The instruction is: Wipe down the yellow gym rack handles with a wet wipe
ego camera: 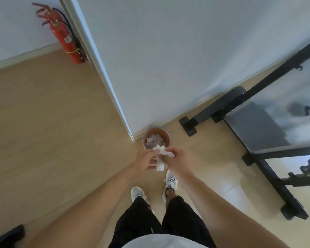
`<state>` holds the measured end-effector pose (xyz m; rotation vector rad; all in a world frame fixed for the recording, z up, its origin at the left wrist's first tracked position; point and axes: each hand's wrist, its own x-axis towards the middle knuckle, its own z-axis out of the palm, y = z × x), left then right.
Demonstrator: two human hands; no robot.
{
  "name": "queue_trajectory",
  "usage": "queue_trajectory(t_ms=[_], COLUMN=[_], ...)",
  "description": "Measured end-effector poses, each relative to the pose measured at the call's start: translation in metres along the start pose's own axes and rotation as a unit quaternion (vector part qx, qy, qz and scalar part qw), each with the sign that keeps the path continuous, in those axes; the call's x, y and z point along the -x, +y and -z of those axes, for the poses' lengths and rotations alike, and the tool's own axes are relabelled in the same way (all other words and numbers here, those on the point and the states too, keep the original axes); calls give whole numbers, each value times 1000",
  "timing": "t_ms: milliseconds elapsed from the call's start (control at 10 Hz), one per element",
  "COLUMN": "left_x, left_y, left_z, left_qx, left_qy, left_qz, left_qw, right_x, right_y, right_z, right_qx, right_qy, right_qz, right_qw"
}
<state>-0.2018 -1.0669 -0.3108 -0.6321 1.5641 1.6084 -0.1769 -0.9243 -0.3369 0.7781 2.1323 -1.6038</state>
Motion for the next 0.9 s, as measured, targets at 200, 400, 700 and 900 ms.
queue_trajectory(t_ms=[200,400,700,900], left_x=[-55,-124,-197,-205], left_y=[-11,-35,-74,-88], left_z=[7,13,18,22], left_qx=[-10,-15,-25,-29], left_qy=[52,148,183,189], left_qz=[46,62,67,72], left_qw=[998,987,981,979], right_x=[-83,-186,-282,-295], right_y=[32,112,178,195], right_z=[-5,-21,-64,-76], right_qx=[39,-65,-129,-143], right_qy=[-7,28,68,-35], right_qz=[-91,-243,-257,-300], right_qw=[995,967,955,943])
